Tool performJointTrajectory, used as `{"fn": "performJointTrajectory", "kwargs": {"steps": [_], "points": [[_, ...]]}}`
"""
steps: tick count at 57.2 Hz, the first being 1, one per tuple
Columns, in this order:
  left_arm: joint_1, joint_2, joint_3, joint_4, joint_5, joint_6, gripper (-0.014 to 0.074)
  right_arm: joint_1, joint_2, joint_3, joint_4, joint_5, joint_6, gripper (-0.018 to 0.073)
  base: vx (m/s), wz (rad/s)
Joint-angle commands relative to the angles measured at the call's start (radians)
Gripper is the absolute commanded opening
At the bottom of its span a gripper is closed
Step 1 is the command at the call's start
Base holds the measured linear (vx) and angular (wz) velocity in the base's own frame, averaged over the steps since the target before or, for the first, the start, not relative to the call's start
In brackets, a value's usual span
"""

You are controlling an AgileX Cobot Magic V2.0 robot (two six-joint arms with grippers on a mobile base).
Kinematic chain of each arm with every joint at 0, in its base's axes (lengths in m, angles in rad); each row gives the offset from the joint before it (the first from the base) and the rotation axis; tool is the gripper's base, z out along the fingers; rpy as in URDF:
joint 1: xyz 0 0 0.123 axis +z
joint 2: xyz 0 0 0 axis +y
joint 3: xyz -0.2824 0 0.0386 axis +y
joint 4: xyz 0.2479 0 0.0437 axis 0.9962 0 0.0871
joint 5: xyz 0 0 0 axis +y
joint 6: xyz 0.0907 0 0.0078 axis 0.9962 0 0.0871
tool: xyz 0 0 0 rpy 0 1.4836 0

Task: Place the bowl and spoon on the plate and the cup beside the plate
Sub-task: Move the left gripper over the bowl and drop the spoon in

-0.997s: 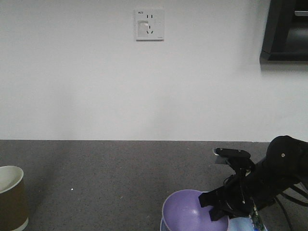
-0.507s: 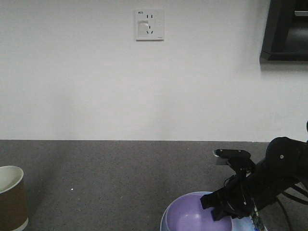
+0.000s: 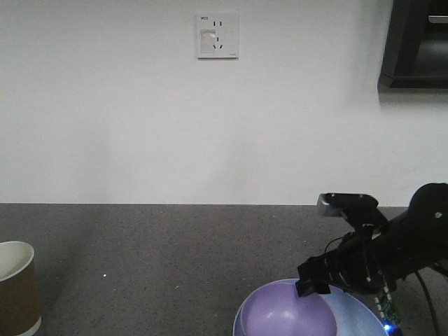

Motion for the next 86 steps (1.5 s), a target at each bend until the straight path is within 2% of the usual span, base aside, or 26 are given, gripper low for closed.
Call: {"fn": "performJointTrajectory", "kwargs": {"steps": [1, 7, 15, 19, 22, 30, 44, 54, 61, 74, 86], "points": [[-0.001, 0.015, -0.035, -0.041, -0.074, 0.029, -0.0003, -0.001, -0.136, -0.036, -0.008, -0.043, 0.003, 0.0584, 0.00, 0.00], [-0.001, 0.071, -0.035, -0.106, -0.065, 0.094, -0.0001, -0.001, -0.253, -0.036, -0.014, -0.012, 0.003, 0.0584, 0.00, 0.00], [-0.006, 0.192, -0.041, -0.280, -0.057, 0.215, 0.0000, -0.001, -0.405, -0.036, -0.016, 0.019, 0.003, 0.0583, 0.00, 0.00], [-0.026, 0.273, -0.075, -0.343, -0.018, 0.262, 0.0000, -0.001, -0.470, -0.036, -0.024, 0.019, 0.003, 0.0583, 0.00, 0.00], [-0.048, 0.331, -0.113, -0.361, 0.020, 0.275, 0.0000, -0.001, -0.507, -0.036, -0.037, 0.020, 0.008, 0.0583, 0.00, 0.00], [-0.126, 0.474, -0.237, -0.364, 0.116, 0.277, 0.0000, -0.001, -0.566, -0.036, -0.082, 0.034, 0.036, 0.0583, 0.00, 0.00], [-0.319, 0.687, -0.439, -0.355, 0.203, 0.274, 0.0000, -0.001, -0.581, -0.032, -0.146, 0.069, 0.078, 0.0583, 0.00, 0.00], [-0.437, 0.823, -0.551, -0.353, 0.247, 0.239, 0.0000, -0.001, -0.581, -0.032, -0.169, 0.089, 0.086, 0.0583, 0.00, 0.00], [-0.507, 0.913, -0.614, -0.303, 0.267, 0.197, 0.0000, -0.001, -0.581, -0.032, -0.173, 0.100, 0.086, 0.0583, 0.00, 0.00], [-0.582, 1.005, -0.633, -0.280, 0.267, 0.174, 0.0000, -0.001, -0.581, -0.032, -0.183, 0.107, 0.086, 0.0583, 0.00, 0.00], [-0.617, 1.035, -0.636, -0.279, 0.261, 0.171, 0.0017, -0.001, -0.581, -0.032, -0.183, 0.107, 0.086, 0.0583, 0.00, 0.00]]}}
